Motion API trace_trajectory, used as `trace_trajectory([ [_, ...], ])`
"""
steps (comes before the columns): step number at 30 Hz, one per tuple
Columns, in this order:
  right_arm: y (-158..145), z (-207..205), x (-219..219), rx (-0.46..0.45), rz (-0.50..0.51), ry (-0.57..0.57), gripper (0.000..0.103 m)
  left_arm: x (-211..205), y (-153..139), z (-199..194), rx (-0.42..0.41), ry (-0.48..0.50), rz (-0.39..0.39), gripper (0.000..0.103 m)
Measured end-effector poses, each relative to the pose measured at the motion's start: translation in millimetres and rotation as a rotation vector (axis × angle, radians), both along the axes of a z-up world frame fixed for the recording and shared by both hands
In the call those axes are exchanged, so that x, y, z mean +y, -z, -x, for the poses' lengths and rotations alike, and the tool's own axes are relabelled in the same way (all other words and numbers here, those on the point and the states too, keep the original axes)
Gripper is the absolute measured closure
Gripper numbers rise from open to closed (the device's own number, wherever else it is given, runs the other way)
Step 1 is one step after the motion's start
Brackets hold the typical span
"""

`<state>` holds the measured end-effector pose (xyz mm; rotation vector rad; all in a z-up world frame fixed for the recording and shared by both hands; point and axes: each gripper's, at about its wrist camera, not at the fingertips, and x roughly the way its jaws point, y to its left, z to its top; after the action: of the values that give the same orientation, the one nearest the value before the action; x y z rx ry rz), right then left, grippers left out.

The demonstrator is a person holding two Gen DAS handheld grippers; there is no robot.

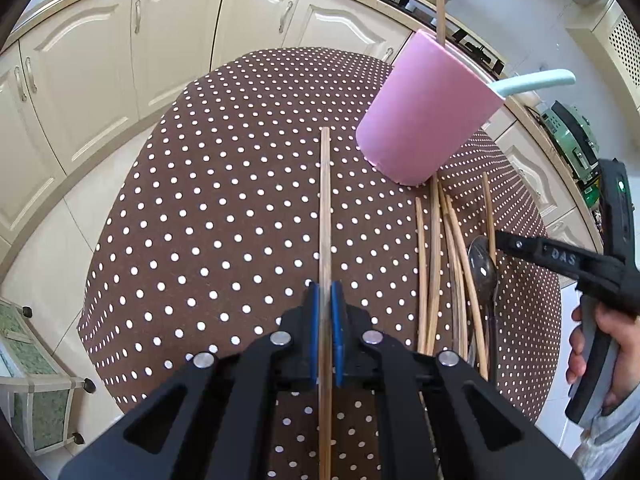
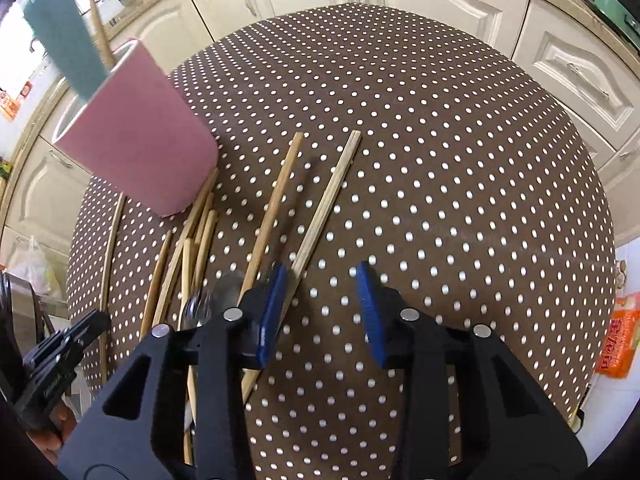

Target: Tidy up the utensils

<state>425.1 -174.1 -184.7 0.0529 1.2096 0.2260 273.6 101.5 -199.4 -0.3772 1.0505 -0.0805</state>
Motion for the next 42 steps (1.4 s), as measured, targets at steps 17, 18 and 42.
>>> trace_trajectory([
  [17,4,-7,37,-0.001,0.166,-0.236,0.098,-8,-1,-8,0.006,0.015,-0.038,0.097],
  [18,4,-4,38,0.000,0.169,-0.249,0.098,-8,-1,-9,0.008,0.019,-0.043,0.097],
  [42,10,21,30,0.049,0.148,-0.328,0.097,-30,-3,-24,0.025,0.091,-0.181,0.097],
])
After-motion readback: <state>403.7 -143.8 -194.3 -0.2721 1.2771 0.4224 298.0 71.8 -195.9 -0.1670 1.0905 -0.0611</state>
